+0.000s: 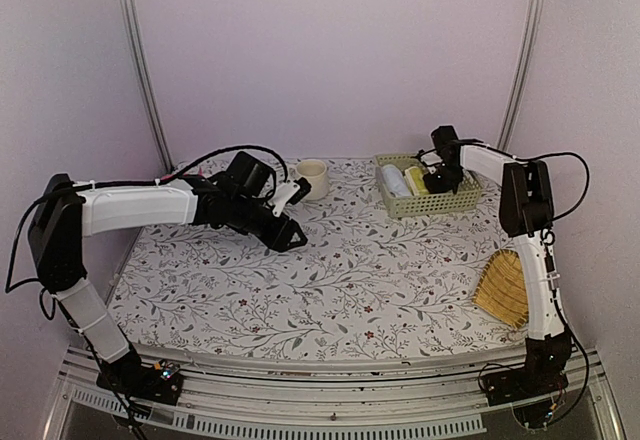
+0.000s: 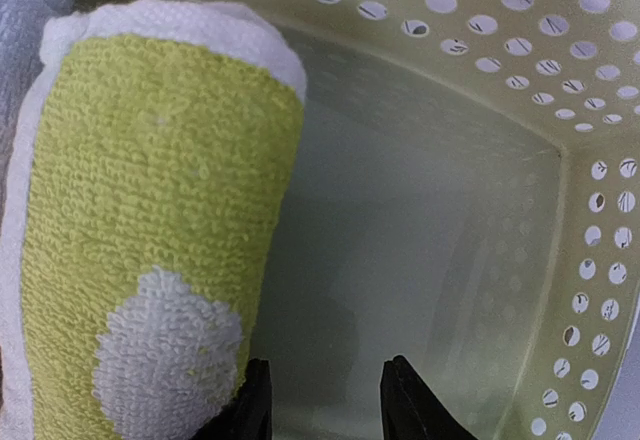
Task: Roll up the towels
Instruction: Place the towel in the bin, then reset both arms
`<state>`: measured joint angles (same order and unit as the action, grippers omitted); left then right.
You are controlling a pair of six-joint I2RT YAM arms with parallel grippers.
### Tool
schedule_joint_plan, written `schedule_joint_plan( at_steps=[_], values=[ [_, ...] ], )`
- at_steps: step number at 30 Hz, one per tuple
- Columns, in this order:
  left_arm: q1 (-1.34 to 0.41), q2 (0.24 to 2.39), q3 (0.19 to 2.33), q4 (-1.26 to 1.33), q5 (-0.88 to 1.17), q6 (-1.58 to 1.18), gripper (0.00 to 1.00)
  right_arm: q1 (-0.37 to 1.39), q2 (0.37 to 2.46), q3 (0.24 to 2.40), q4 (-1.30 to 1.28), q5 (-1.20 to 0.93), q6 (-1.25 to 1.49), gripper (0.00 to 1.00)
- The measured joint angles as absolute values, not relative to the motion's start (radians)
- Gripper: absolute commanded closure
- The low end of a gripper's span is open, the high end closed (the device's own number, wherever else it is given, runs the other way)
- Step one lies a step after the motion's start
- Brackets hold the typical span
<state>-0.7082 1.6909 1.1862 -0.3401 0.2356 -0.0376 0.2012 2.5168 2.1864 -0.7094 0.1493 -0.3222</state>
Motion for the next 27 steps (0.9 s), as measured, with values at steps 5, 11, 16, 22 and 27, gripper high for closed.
schedule_joint_plan(
  at_steps=[5, 11, 16, 22, 27],
  values=[
    [-0.708, 1.691, 1.190, -0.343, 0.239, -0.038, 0.53, 0.215, 2.517, 2.186, -0.717, 0.142, -0.321, 0.59],
    [-0.708, 1.691, 1.190, -0.343, 0.239, -0.038, 0.53, 0.222, 2.517, 2.186, -0.719, 0.170, -0.318, 0.55],
    [-0.708, 1.692, 1.190, -0.346, 0.217, -0.036, 0.51, 0.207, 2.516, 2.185, -0.725, 0.187, -0.312, 0.44],
    [-0.703, 1.704, 1.190, -0.360, 0.166, -0.031, 0.48, 0.184, 2.437, 2.069, -0.720, 0.163, -0.306, 0.39],
    [-0.663, 1.702, 1.206, -0.389, 0.083, -0.031, 0.37, 0.169, 2.173, 1.876, -0.706, 0.020, -0.304, 0.30]
  ],
)
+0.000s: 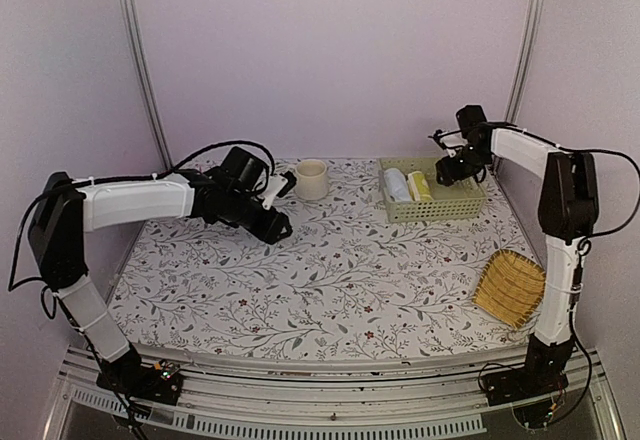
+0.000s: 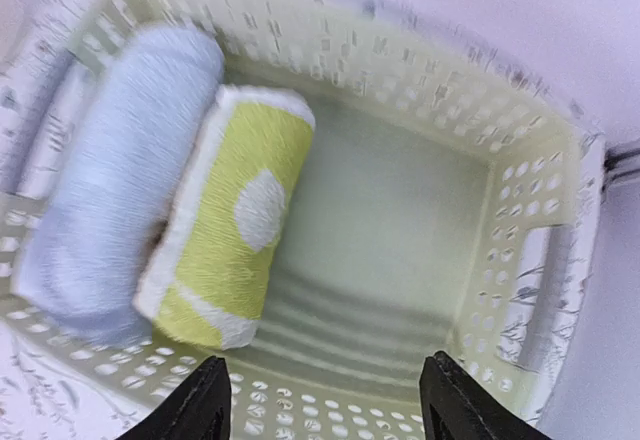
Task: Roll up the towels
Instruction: Reset both arms
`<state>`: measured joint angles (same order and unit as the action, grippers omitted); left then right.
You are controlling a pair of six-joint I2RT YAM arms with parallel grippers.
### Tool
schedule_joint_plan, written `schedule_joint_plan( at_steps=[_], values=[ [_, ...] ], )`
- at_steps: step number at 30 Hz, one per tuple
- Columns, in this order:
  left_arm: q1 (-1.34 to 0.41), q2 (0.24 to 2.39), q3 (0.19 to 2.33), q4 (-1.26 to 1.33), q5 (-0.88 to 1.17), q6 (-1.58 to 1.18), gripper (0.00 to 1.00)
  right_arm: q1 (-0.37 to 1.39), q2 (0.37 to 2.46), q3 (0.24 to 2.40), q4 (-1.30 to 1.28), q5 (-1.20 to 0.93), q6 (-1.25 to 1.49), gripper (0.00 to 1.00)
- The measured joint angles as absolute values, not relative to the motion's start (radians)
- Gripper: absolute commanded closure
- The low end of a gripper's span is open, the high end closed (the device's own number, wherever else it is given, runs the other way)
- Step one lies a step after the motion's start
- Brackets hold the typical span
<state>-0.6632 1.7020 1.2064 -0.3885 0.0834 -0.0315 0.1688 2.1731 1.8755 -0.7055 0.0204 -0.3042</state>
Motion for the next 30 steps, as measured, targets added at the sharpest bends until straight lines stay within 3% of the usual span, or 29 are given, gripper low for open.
schedule_joint_plan(
  at_steps=[1, 2, 3, 6, 10, 16, 22, 30],
  values=[
    [-0.653, 1.698, 1.213, -0.394, 0.065, -0.029, 0.32, 0.168, 2.108, 1.842, -0.698, -0.005, -0.303, 0.29],
    [-0.642, 1.692, 1.221, -0.400, 0.048, -0.032, 0.11, 0.167, 2.022, 1.794, -0.675, -0.035, -0.306, 0.28],
    [-0.631, 1.680, 1.229, -0.406, 0.025, -0.034, 0.02, 0.165, 1.935, 1.749, -0.652, -0.062, -0.308, 0.27],
    [-0.605, 1.621, 1.256, -0.430, -0.032, -0.030, 0.02, 0.162, 1.702, 1.643, -0.573, -0.124, -0.314, 0.23],
    [-0.592, 1.527, 1.313, -0.440, -0.101, -0.028, 0.02, 0.156, 1.478, 1.546, -0.502, -0.199, -0.310, 0.00],
    [-0.591, 1.379, 1.316, -0.375, -0.242, -0.010, 0.02, 0.150, 1.258, 1.332, -0.404, -0.246, -0.220, 0.01],
    [-0.590, 1.227, 1.119, -0.211, -0.337, 0.008, 0.02, 0.149, 1.034, 1.035, -0.245, -0.196, -0.081, 0.01],
    [-0.590, 1.197, 1.034, -0.130, -0.390, 0.038, 0.02, 0.149, 1.000, 1.005, -0.161, -0.174, -0.011, 0.01]
  ],
)
